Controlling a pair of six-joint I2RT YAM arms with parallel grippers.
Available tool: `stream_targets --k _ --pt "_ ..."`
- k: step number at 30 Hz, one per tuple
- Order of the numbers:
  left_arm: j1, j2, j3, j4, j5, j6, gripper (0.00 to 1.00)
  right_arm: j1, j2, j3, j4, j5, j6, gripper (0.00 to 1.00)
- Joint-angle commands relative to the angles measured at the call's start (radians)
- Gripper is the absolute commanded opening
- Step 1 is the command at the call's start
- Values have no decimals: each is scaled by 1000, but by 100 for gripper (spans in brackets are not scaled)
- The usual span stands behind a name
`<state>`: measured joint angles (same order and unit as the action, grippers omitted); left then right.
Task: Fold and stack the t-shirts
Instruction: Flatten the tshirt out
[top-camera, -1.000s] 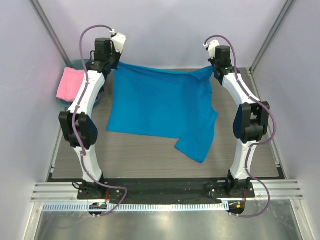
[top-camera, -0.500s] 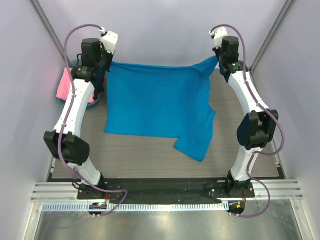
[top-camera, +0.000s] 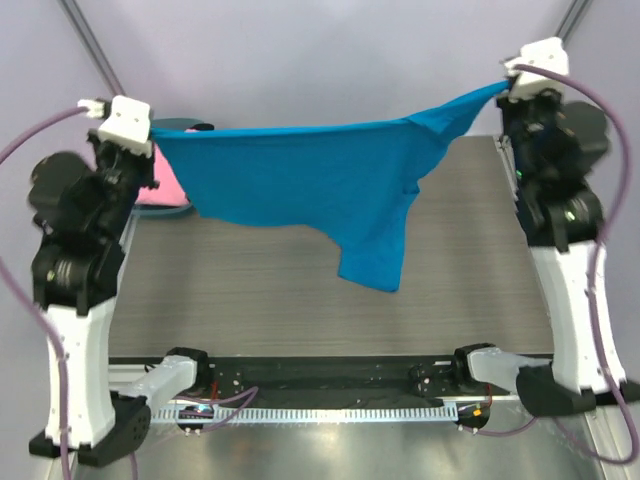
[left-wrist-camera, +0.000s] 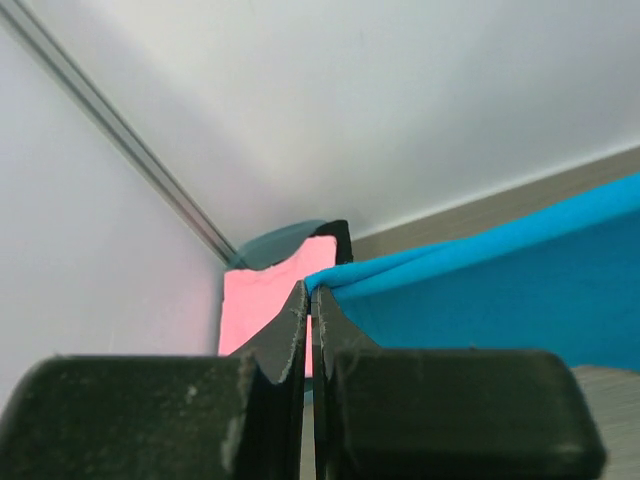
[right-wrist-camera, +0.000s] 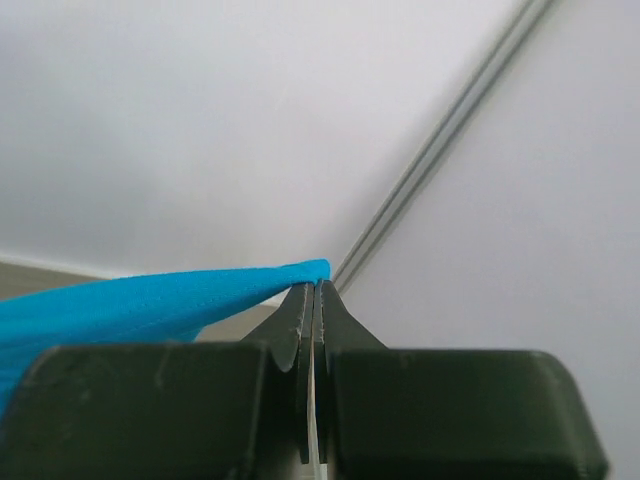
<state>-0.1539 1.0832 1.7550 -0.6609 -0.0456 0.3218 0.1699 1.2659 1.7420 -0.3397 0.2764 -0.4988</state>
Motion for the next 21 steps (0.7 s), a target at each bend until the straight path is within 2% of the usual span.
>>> stream_targets --k 1,6,9,16,21 --pt "11 -126 -6 -45 -5 14 0 -6 -149 -16 -62 26 -17 1" --pt "34 -212 47 -66 -17 20 0 -6 -301 25 -133 37 -41 1" --pt "45 -227 122 -49 -31 33 0 -6 -315 105 -156 41 -64 1" --pt "47 -137 247 -6 -31 123 0 -6 -222 275 -145 18 -159 1" --pt "47 -48 241 -6 -27 142 0 -7 -171 182 -39 4 -221 1"
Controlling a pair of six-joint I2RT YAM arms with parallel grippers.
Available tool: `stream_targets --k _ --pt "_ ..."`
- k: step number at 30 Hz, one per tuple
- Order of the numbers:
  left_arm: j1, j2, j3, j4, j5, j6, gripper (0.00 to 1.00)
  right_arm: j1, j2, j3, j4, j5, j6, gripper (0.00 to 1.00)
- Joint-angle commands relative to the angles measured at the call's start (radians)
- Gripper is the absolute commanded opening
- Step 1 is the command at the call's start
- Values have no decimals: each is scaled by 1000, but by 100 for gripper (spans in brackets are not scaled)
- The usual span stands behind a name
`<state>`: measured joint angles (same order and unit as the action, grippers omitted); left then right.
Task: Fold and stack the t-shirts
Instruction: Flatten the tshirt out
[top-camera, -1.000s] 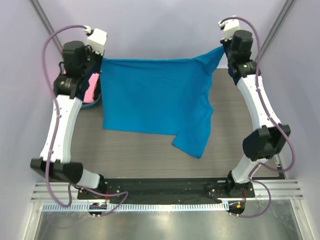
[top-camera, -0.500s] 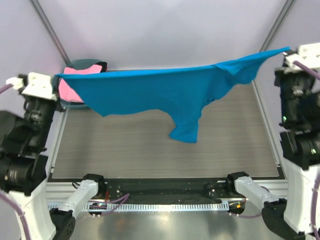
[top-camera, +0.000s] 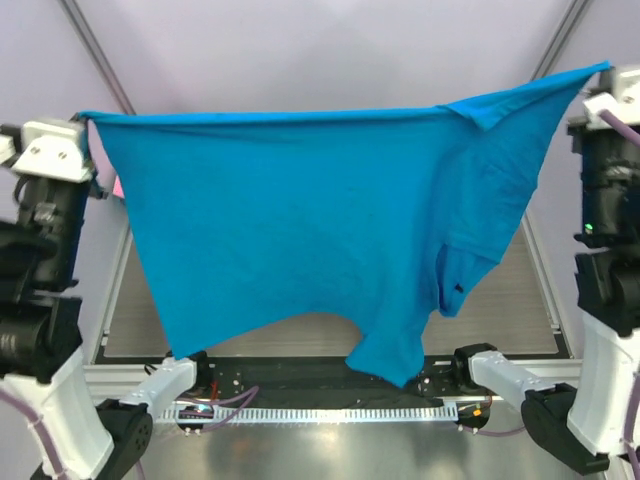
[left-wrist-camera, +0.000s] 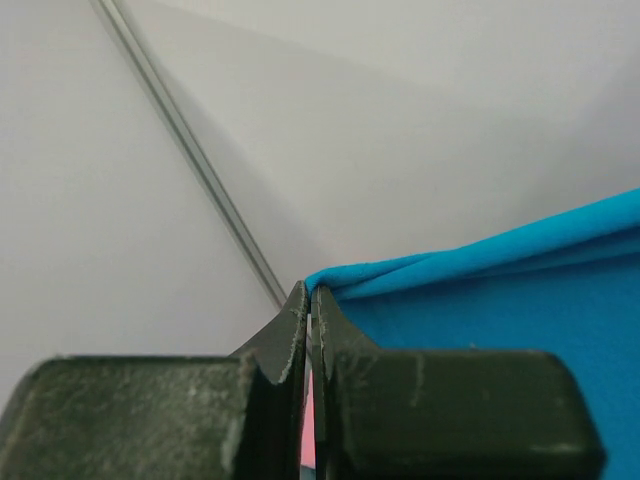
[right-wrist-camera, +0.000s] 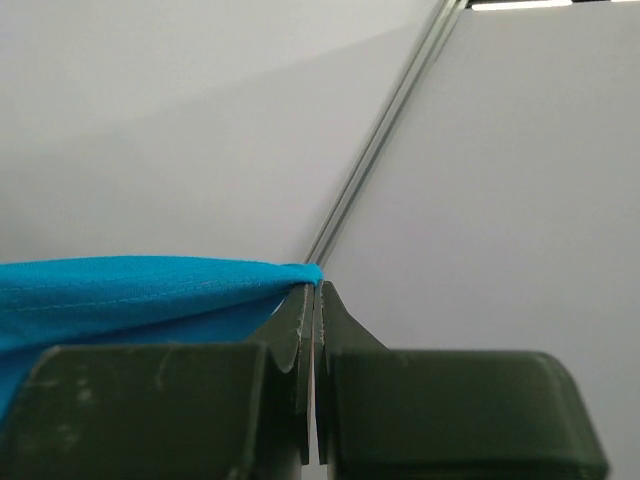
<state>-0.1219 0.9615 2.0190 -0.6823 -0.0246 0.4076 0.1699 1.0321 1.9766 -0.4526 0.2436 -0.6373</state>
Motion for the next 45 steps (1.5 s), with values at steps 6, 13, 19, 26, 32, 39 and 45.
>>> stream_targets --k 6,13,19,26,32,39,45 --pt "15 132 -283 49 -23 37 0 -6 118 -332 178 5 -93 1" --pt "15 325 -630 162 83 11 0 -6 300 -692 314 -46 -53 1" --pt "13 771 -553 219 124 -47 0 -6 693 -751 478 0 -90 1" --pt "15 1177 -151 145 60 -98 0 -20 1149 -336 477 120 -65 1" --pt "15 1304 -19 177 -8 -96 0 -27 1353 -55 425 157 -33 1" --pt "15 1401 96 230 -41 -102 0 -49 1477 149 423 184 -8 1" --pt "15 1457 196 288 -74 -101 0 -52 1519 251 434 178 -24 1"
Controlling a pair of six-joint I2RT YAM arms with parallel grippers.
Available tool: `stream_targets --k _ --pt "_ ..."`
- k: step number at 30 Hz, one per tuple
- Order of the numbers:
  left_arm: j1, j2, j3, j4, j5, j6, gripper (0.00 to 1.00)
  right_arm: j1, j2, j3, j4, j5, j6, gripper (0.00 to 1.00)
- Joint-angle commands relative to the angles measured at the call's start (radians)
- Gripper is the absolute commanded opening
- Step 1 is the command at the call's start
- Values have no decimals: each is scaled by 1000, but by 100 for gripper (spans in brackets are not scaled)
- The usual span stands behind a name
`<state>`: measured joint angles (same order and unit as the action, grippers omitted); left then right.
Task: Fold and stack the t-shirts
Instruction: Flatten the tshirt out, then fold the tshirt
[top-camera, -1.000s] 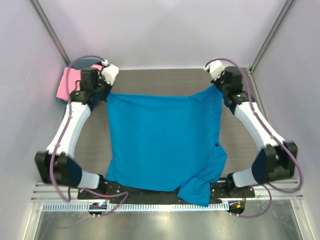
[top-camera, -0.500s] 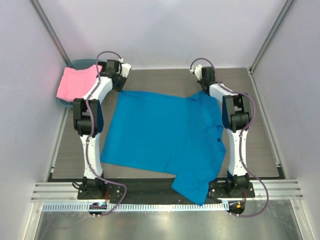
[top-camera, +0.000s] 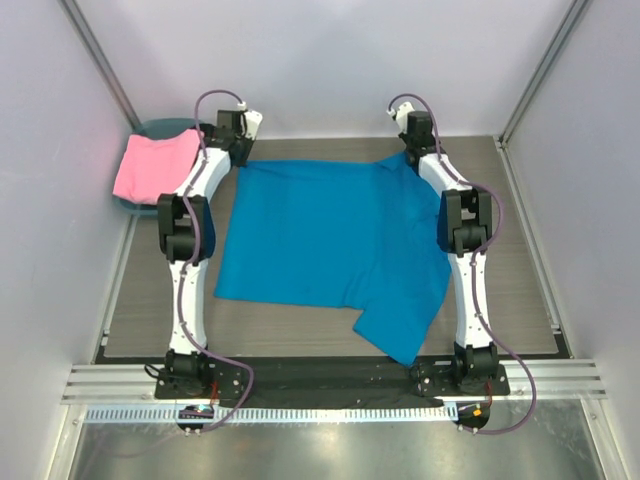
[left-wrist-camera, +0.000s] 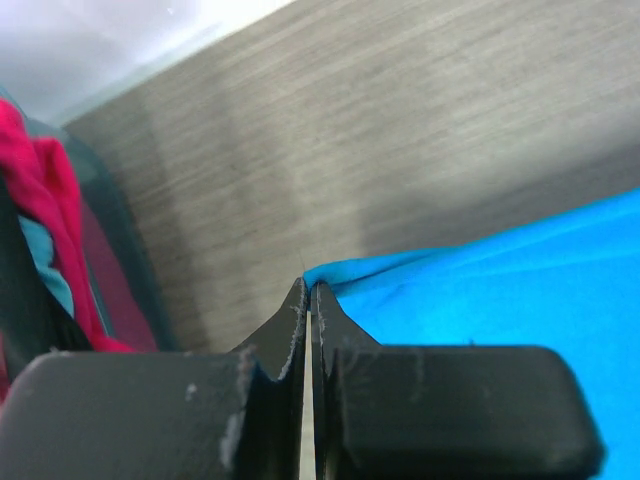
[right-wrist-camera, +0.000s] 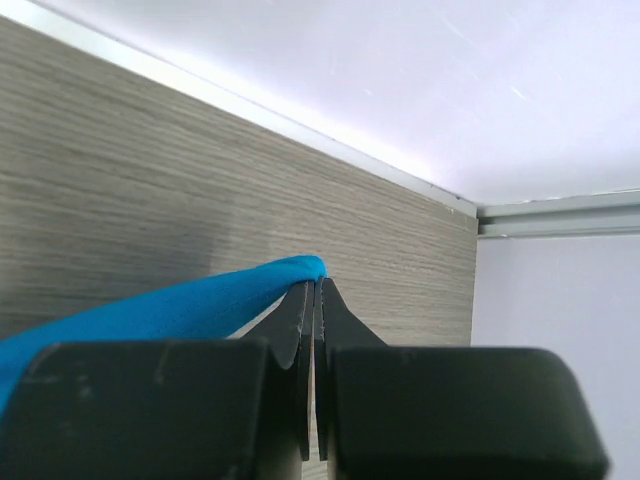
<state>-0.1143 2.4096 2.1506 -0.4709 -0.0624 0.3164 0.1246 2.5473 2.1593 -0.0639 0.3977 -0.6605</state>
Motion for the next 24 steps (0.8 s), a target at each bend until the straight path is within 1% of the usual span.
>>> stream_targets --k 1,5,9,13,15,17,21,24 --pt "7 14 72 83 -37 -10 0 -6 7 79 50 26 -1 1" --pt "7 17 101 101 -36 -16 0 -14 -2 91 59 24 19 1" --pt "7 -20 91 83 -13 -20 0 -17 -45 74 38 -3 36 1" --pt "7 -122 -10 74 18 -14 0 -16 -134 -28 10 -23 27 1" --pt "7 -170 -70 72 42 -1 0 -16 -182 -76 -42 -14 15 1" --pt "7 -194 -107 72 50 4 0 -17 -212 -104 -69 -10 13 1" --pt "7 -233 -164 66 50 15 0 -16 -315 -244 -80 -19 27 1" --pt "7 -257 -190 57 53 12 0 -16 -389 -315 -94 -14 38 1"
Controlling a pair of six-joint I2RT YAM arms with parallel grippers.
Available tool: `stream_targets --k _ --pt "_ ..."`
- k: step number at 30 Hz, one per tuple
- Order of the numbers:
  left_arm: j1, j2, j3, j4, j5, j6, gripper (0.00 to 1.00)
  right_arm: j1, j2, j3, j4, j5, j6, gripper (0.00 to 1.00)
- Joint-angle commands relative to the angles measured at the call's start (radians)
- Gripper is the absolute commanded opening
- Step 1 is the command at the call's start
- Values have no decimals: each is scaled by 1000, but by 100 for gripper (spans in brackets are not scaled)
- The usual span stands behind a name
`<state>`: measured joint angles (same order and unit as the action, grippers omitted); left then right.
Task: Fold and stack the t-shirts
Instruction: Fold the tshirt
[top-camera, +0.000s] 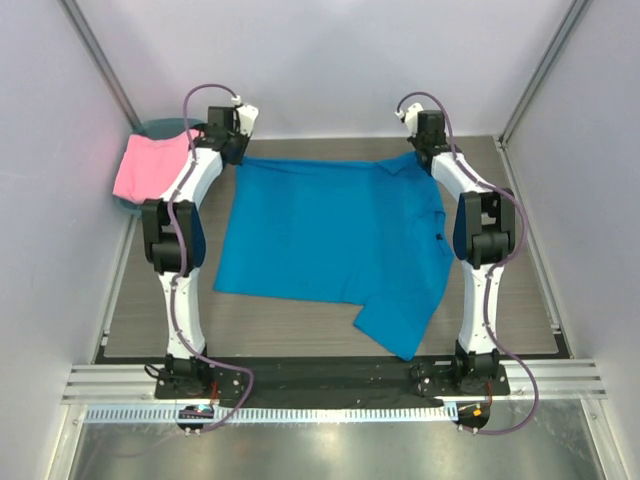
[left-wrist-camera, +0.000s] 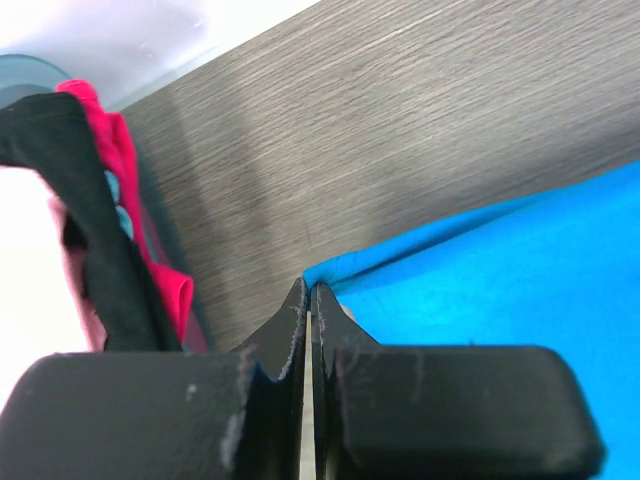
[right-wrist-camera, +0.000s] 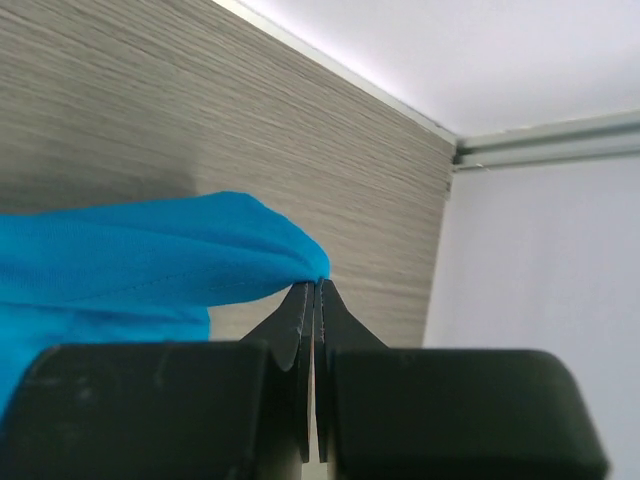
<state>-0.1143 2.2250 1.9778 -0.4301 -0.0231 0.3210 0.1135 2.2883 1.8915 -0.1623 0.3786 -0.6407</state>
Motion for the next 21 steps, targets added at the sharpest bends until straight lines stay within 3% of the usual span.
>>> stream_targets --k 1,21 --pt "7 -80 -22 8 18 6 0 -3 -160 -63 -2 5 21 1" --pt "7 -353 -393 30 49 30 0 44 -633 -569 -129 -18 84 1"
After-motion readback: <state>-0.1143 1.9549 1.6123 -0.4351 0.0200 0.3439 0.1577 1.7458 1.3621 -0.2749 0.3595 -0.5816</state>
